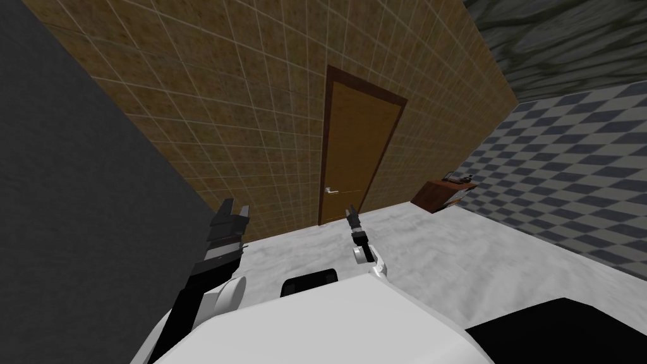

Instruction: Pull the door open

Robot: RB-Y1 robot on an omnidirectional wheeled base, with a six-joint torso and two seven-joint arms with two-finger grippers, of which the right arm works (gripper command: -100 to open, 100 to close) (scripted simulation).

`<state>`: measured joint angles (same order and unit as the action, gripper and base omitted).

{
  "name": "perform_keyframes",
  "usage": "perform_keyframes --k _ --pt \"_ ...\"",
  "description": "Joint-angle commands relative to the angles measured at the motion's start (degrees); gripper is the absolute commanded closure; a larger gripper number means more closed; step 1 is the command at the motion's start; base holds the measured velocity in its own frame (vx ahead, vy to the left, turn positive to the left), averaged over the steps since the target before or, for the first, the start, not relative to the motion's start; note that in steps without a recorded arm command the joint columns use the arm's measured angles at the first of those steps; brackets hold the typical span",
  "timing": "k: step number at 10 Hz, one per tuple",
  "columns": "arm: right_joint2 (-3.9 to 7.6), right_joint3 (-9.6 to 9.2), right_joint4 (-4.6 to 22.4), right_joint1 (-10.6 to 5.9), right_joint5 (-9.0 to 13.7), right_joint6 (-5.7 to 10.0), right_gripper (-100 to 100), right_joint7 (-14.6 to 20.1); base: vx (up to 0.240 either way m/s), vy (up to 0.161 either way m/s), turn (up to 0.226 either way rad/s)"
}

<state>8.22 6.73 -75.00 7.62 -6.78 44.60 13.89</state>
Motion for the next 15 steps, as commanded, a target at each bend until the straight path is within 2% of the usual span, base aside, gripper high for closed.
perform_keyframes --k 1,10,11,15 --pt "0.29 0.13 2.6 -0.66 -0.5 0.65 -100 0.5 0.095 -0.005 0.03" --pt "1.63 0.85 16.9 -5.49 -3.5 2.99 -100 2.9 0.099 -0.018 0.022" --pt "1.88 0.99 19.7 -6.44 -4.1 3.46 -100 3.4 0.152 -0.019 0.038" --pt "2.35 1.26 25.2 -8.29 -5.3 4.35 -100 4.3 0.106 -0.017 0.021"
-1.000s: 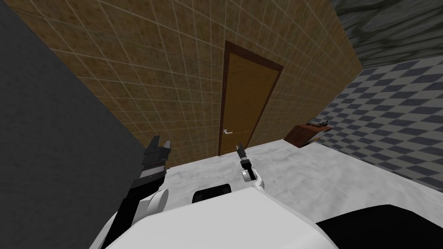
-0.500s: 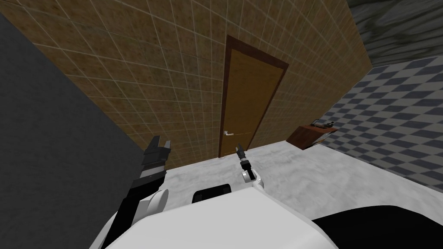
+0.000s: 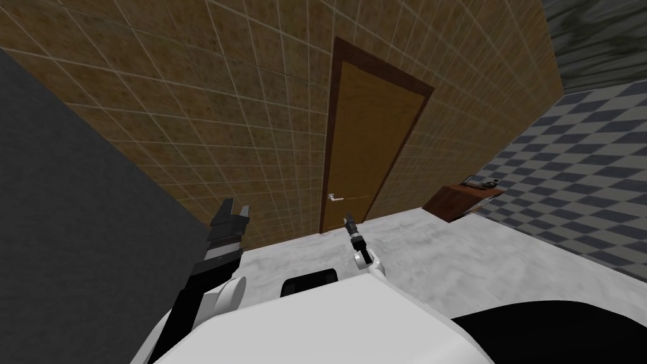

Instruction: Pull the door open

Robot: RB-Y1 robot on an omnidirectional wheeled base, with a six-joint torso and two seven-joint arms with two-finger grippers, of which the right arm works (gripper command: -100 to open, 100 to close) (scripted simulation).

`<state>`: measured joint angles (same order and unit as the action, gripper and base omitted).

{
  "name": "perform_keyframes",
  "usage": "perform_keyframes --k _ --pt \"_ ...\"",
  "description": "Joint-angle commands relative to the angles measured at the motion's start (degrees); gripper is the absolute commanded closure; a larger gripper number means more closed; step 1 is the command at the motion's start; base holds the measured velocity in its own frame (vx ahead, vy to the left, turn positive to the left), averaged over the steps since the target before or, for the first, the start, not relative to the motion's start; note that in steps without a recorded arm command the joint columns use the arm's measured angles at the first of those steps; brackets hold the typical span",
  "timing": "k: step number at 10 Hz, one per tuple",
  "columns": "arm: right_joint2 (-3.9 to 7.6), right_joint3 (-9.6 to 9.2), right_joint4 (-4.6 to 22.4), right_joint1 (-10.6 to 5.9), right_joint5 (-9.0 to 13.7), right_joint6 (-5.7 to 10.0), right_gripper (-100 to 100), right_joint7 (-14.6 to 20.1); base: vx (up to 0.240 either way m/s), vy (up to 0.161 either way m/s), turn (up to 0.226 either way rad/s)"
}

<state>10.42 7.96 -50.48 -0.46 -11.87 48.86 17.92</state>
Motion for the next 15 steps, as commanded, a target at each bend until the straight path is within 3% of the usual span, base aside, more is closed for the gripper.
perform_keyframes --k 1,5,7,12,15 --pt "0.25 0.09 1.9 -0.61 -0.4 0.29 -100 0.4 0.091 -0.018 0.019" --pt "0.87 0.47 9.4 -3.16 -2.0 1.53 -100 1.7 0.149 -0.027 0.028" --pt "0.94 0.52 10.4 -3.49 -2.2 1.68 -100 1.9 0.081 -0.014 0.008" --pt "1.38 0.91 16.5 -5.72 -3.1 3.14 -100 2.4 0.107 -0.02 0.018" --pt "3.36 2.38 17.9 -4.32 -1.9 5.1 -100 3.4 0.179 0.066 0.136"
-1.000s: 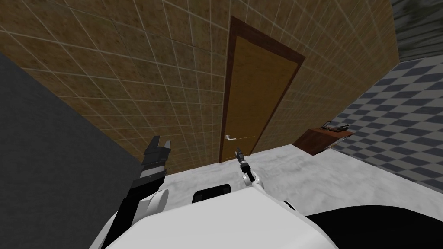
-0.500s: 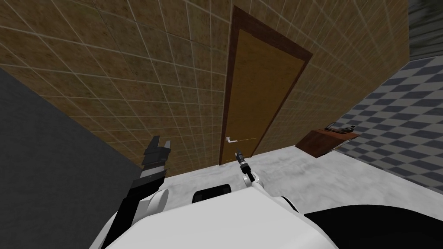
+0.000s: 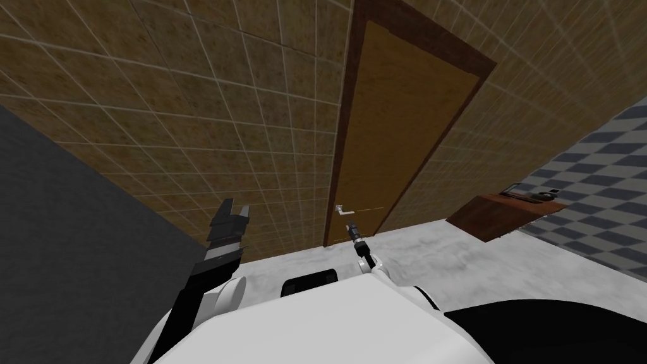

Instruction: Pull the door open

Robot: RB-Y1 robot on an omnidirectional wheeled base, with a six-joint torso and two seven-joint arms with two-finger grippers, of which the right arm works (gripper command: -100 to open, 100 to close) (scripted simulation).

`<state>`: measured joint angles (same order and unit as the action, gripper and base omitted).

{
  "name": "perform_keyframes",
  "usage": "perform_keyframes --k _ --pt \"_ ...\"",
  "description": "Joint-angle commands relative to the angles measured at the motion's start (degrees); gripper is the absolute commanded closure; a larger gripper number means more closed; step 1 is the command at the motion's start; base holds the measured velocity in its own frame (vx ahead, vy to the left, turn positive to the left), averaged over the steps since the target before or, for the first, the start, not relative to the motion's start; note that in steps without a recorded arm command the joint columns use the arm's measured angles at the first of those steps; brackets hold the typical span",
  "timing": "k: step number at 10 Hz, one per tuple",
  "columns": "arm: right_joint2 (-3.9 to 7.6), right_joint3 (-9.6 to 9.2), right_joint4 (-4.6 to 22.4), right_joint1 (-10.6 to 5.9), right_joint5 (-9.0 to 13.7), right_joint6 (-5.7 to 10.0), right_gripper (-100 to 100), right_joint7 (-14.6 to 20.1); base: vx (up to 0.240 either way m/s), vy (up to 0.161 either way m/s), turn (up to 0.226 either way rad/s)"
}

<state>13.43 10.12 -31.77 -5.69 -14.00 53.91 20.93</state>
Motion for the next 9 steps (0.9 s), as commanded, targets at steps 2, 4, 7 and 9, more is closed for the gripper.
perform_keyframes --k 2,4,7,9 --pt "2.06 1.48 0.1 2.19 1.2 1.61 -100 1.3 0.2 0.077 0.209" --pt "3.64 2.64 1.0 3.37 2.1 3.04 -100 2.1 0.152 0.039 0.124" --pt "3.83 2.95 0.3 3.81 2.4 2.69 -100 2.2 0.155 0.015 0.101" --pt "3.83 2.95 0.3 3.81 2.4 2.69 100 2.2 -0.02 -0.002 -0.003"
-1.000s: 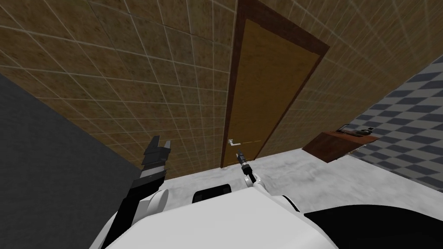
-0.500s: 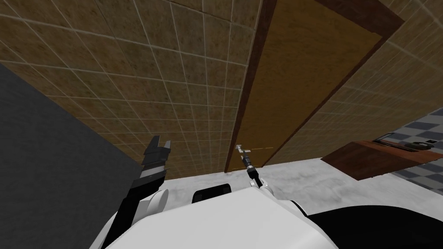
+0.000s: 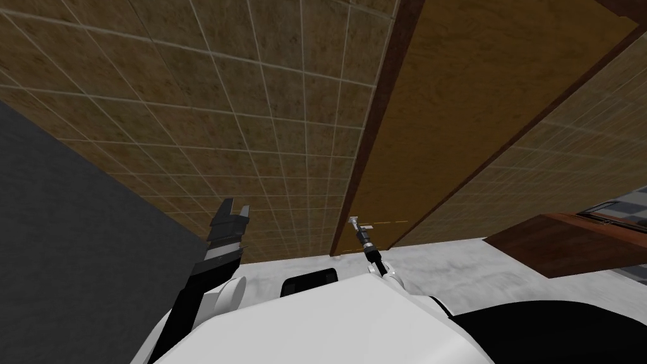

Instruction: Pull the door open

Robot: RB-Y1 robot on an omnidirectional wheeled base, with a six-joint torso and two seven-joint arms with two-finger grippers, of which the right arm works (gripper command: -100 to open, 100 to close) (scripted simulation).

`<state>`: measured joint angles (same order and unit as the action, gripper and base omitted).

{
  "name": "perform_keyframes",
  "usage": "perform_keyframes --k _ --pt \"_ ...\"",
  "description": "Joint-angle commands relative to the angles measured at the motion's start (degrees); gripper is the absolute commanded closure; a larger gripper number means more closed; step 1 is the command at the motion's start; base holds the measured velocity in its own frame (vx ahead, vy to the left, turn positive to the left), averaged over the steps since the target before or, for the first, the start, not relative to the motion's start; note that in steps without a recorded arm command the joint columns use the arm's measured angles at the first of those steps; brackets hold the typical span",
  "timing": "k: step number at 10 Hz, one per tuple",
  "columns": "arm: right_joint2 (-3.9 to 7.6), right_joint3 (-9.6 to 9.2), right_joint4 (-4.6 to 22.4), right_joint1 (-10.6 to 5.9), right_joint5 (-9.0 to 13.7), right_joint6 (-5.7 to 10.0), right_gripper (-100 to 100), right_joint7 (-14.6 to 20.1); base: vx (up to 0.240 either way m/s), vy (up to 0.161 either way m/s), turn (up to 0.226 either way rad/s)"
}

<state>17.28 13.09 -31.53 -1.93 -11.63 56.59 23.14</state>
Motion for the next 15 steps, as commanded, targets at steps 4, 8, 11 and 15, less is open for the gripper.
perform_keyframes --k 4,8,11,15 --pt "-0.02 -0.01 0.1 0.05 0.0 0.01 100 0.0 -0.011 -0.001 0.001" --pt "1.93 -0.54 1.3 1.99 -1.8 3.89 100 2.6 -0.159 -0.05 0.12" --pt "3.84 -0.99 2.3 3.77 -3.4 7.69 100 5.0 -0.184 -0.069 0.134" --pt "4.44 -1.58 2.3 4.93 -4.4 9.17 100 6.3 -0.142 -0.056 0.08"
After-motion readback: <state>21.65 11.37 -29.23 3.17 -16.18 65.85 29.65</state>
